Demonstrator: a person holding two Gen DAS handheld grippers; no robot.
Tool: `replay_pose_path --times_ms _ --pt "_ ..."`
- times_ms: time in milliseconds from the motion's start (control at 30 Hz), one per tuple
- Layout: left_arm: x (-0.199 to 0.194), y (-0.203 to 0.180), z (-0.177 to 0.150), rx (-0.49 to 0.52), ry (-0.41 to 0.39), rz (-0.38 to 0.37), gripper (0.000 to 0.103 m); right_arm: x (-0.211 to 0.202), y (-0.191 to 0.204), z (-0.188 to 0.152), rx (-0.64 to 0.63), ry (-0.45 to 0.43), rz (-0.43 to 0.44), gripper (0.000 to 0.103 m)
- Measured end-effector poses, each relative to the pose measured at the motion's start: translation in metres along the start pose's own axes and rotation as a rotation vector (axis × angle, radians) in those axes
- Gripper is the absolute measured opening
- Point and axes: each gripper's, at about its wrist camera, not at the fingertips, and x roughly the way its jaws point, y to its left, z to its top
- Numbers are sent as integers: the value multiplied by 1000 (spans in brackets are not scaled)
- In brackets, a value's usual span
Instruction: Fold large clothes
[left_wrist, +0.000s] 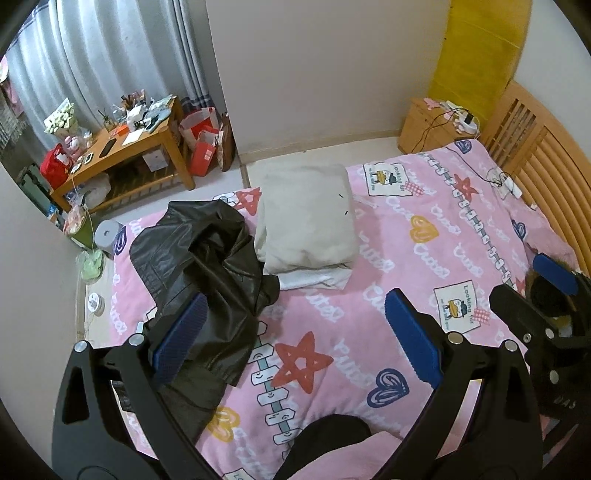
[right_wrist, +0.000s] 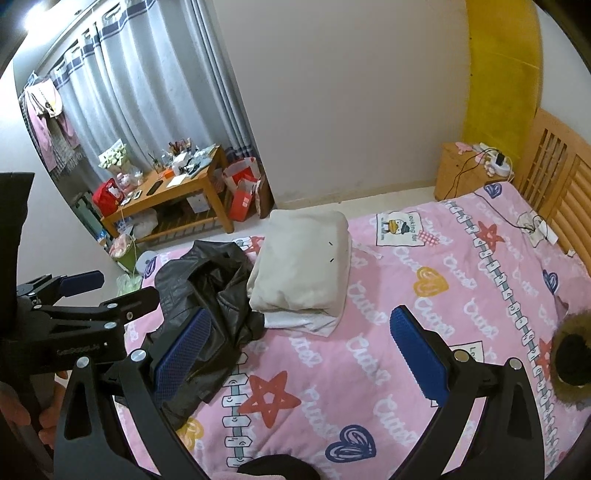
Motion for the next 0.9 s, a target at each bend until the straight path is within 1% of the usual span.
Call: replay_pose_path --times_ms 300,600,900 --pt "-5 9 -4 -20 -5 14 94 -2 8 2 -11 17 -26 95" --pt "-15 20 -14 -53 -1 20 94 -9 12 1 -24 5 -47 95" --pt "-20 21 -17 -37 4 32 94 -12 8 -2 -4 18 -58 95"
